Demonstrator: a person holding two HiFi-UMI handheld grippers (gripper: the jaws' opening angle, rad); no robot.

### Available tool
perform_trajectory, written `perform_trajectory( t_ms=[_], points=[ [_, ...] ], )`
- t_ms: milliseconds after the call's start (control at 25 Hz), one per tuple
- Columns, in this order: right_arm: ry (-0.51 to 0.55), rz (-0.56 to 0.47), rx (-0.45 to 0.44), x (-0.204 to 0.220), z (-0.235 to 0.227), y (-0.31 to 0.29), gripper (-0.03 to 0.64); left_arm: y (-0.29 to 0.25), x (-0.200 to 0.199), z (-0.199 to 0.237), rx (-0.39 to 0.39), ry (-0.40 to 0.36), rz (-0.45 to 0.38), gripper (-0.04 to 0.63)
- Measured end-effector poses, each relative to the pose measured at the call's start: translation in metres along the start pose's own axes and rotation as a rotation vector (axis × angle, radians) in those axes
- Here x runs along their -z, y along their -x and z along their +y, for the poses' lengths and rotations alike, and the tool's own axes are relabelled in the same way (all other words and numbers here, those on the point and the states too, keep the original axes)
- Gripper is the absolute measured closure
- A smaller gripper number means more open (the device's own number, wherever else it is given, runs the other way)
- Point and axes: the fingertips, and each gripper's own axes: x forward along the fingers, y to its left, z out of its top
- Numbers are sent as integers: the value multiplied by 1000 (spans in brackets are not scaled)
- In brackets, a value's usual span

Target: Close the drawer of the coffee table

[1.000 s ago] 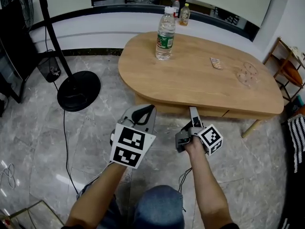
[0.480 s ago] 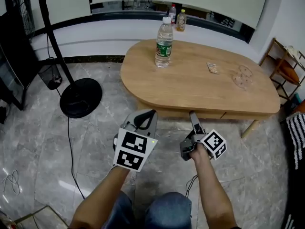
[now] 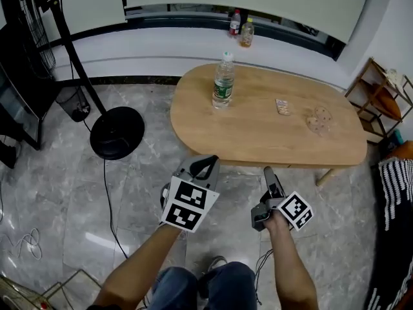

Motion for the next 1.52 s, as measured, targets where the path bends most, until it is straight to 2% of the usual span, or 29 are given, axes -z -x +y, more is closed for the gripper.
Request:
perform_trajectory(
  t_ms=[160, 280, 520, 680, 840, 960, 1120, 1320, 1520],
  points=[
    [74, 29, 8, -41, 65, 11, 324, 17, -64, 4, 13, 7, 20, 594],
    [145, 56, 10, -79, 121, 18, 372, 31, -119, 3, 26, 12, 39, 594],
    [283, 135, 7, -155, 232, 34, 394, 70, -231, 6, 24, 33, 70, 594],
    [395, 163, -12, -207, 305, 51, 434, 97, -306, 3, 15, 40, 52, 594],
    [510, 184, -47, -243, 362, 65, 461, 116, -361, -1, -6, 32, 25, 594],
    [579, 185, -89, -253, 402, 70, 490, 130, -389, -3, -29, 28, 1, 594],
    [633, 222, -115, -238, 434, 95, 513, 157, -395, -17, -40, 54, 6, 594],
    [784, 235, -137, -237, 468, 107, 529, 174, -412, -18, -52, 16, -9, 594],
    [851, 210, -170, -239, 496, 107, 541, 180, -426, -12, -52, -7, -34, 594]
  ],
)
